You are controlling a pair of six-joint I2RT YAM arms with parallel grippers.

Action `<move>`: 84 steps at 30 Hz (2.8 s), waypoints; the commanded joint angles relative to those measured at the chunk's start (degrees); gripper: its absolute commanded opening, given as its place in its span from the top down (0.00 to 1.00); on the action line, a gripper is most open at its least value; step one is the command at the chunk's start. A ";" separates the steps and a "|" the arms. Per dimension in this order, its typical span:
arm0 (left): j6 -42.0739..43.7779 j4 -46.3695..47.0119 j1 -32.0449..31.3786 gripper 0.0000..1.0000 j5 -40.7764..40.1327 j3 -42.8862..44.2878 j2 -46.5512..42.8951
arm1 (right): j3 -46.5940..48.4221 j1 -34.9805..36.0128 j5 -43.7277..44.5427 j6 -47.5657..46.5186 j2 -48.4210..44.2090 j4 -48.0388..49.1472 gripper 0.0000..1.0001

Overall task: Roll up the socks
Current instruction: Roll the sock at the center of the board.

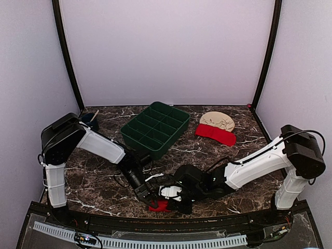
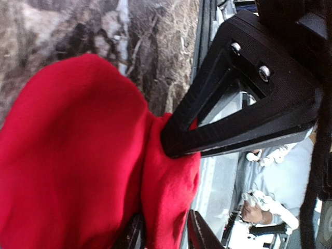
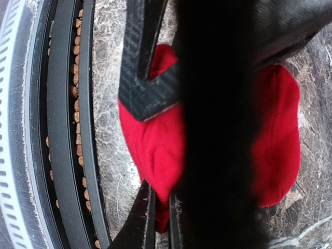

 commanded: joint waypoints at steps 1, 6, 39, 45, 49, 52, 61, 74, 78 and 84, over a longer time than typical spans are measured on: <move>-2.60 2.12 1.00 0.69 -10.12 -3.20 -2.90 | 0.00 -0.35 -1.82 0.67 1.41 -0.31 0.96; -3.50 2.78 2.35 0.68 -12.87 -4.86 -5.13 | -0.14 -0.58 -1.98 0.76 1.28 -0.38 0.96; -7.90 6.91 6.56 0.66 -32.74 -10.95 -26.27 | 4.60 -6.97 -14.48 2.45 4.53 -7.04 0.97; -8.61 10.54 6.10 0.66 -35.37 -13.70 -32.05 | 5.65 -9.13 -20.67 3.73 6.29 -8.35 0.97; -8.62 12.02 5.30 0.66 -37.53 -14.87 -35.93 | 5.94 -10.34 -24.23 4.79 7.55 -8.27 0.97; -8.29 12.75 3.94 0.66 -38.98 -15.59 -37.48 | 5.70 -11.22 -27.00 5.76 8.09 -7.85 0.97; -4.92 12.64 -5.62 0.66 -47.87 -14.57 -36.33 | 4.80 -14.33 -34.16 9.82 8.31 -5.84 0.97; -1.30 15.52 -9.93 0.64 -47.11 -15.97 -37.80 | 4.27 -16.30 -40.34 14.72 11.19 -4.08 0.97; 0.15 15.40 -12.04 0.64 -48.01 -15.28 -35.63 | 3.34 -16.73 -41.53 16.53 11.23 -2.44 0.97; 1.62 16.26 -13.56 0.61 -47.14 -15.26 -33.87 | 2.19 -17.52 -43.11 18.57 11.80 -0.76 0.97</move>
